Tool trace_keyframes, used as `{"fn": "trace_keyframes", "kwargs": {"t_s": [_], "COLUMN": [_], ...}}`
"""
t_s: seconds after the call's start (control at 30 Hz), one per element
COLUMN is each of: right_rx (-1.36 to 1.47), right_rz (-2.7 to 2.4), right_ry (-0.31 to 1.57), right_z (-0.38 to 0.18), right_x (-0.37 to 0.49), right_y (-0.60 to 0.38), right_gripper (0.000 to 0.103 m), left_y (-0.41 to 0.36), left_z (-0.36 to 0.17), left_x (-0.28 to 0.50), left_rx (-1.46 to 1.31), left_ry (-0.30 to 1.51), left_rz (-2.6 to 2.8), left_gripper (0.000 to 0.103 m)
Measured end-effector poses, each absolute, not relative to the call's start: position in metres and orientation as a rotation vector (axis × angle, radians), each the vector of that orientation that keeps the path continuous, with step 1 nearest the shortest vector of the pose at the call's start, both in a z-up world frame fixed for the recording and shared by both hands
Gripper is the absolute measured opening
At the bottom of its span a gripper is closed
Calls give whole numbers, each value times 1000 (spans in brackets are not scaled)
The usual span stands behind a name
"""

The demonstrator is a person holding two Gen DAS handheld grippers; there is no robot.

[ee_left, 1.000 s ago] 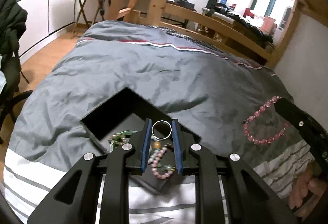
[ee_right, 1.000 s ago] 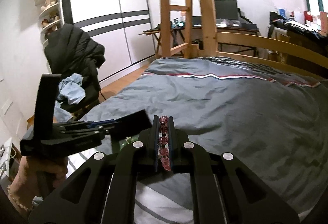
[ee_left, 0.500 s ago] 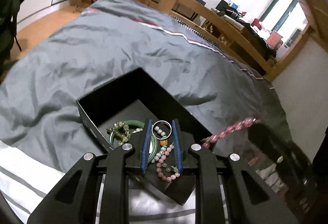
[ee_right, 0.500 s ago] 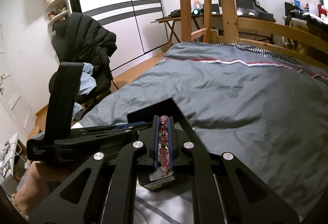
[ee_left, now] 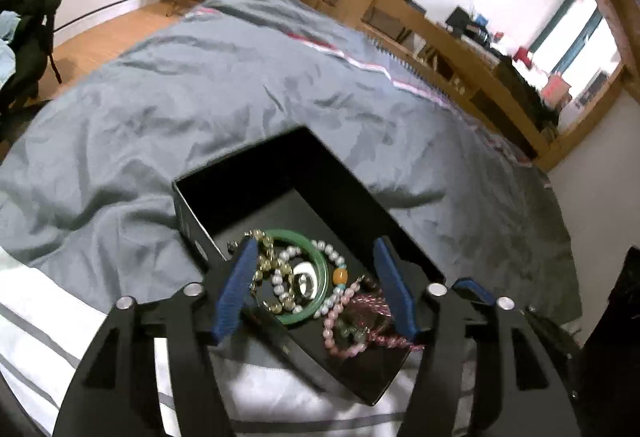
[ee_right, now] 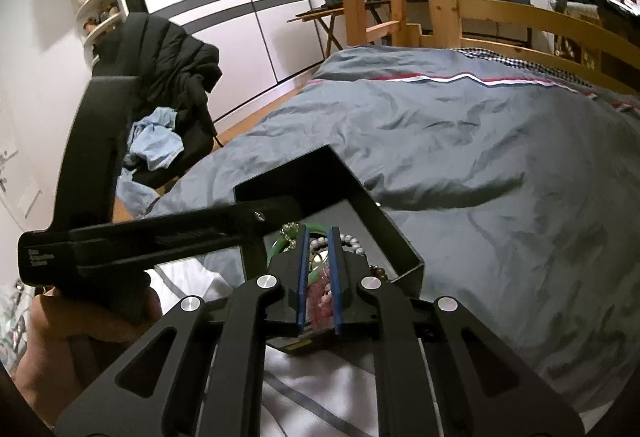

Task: Organize jewelry
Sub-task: 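Open left gripper dropping ring into box while right gripper releases pink bracelet there, then grasp gold earring with left gripper while right gripper closes beside it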

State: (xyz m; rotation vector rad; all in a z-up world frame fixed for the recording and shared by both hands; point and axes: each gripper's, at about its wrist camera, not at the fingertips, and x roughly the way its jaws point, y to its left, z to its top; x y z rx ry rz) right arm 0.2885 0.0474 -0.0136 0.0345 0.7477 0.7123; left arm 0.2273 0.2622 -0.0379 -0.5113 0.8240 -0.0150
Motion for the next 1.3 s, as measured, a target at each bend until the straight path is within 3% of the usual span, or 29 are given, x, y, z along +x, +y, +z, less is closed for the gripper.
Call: {"fn": "trace_keyframes", "kwargs": {"t_s": [0.03,0.2,0.4,0.83,1.23,1.3], "right_rx": [46,96,109,46,-49,-47], "right_rz": [714,686,641,465,517,544], "right_ry": [752,713,670,666,703,699], "right_z": [-14,-8,3,7,-6,-12], "right_x": [290,289,282,254,207,200], "right_y": [45,29,-7,-142,-181,-185], "right_gripper": [20,65,82,82,82,87], "left_y": [264,264,244,142,57,41], "left_z": [-38,-37,-17,5,-8,-13], "left_x": [227,225,217,208,189,185], "left_rx": [-527,-541,-461,-60,177,209], "left_ry": [822,819,772,747,764,773], "left_rz": [-15,-21,-58,-214,-412,-463], "left_gripper": [60,63,73,76,76,76]}}
